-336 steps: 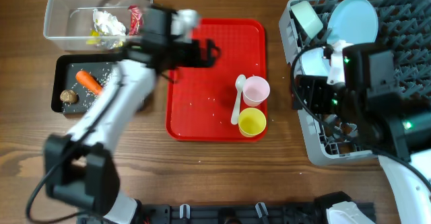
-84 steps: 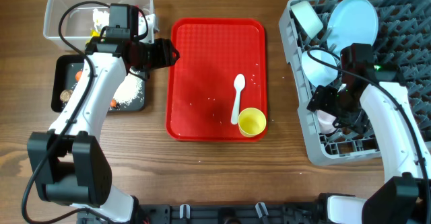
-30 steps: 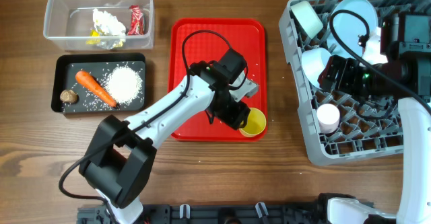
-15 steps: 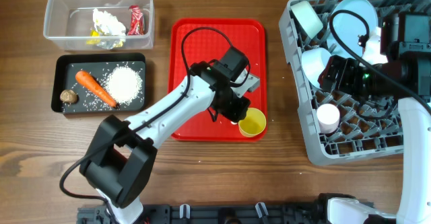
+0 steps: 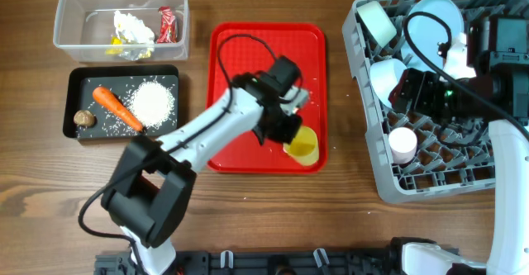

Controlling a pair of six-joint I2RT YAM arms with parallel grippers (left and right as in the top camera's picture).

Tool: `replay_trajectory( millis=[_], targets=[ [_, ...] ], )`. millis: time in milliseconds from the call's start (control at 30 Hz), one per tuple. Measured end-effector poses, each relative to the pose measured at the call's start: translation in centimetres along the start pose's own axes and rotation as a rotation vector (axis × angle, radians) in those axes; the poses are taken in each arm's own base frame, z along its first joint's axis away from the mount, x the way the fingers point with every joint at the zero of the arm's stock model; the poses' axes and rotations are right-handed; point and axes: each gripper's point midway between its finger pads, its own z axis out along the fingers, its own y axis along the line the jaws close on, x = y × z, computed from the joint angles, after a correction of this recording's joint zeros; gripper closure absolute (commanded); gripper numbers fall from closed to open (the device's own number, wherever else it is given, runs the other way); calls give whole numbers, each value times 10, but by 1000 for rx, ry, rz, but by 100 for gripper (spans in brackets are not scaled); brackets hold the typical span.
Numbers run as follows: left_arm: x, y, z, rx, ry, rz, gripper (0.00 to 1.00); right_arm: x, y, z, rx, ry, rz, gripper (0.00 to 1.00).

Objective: Sort waste into correct bins and load items into the dishwasher rack
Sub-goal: 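Lift the yellow cup with the left gripper toward the right gripper, then close the right gripper on the yellow cup held by the left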

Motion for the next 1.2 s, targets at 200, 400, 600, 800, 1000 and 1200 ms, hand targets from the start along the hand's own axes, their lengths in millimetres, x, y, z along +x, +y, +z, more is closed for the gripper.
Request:
replay_trajectory(
  millis=[200,400,600,800,1000,1200],
  targets=[
    [-39,24,-59,215,-149,-145,96,-14,45,-3,-215,-60,-147,5],
    [-63,54,-120,504,-299,-239,96,-27,99,-8,-448,-151,-328,5],
    [-65,47,-155,739,-342,-230,96,-26,150,13,-690,-197,-476,1],
    [-66,27,-177,891,-364,-152,96,-21,174,48,-876,-196,-497,0],
    [-66,18,-190,976,-378,-99,96,-20,188,53,-1041,-183,-508,0],
    [-64,15,-194,1007,-375,-89,96,-20,198,47,-1151,-164,-536,0]
  ],
)
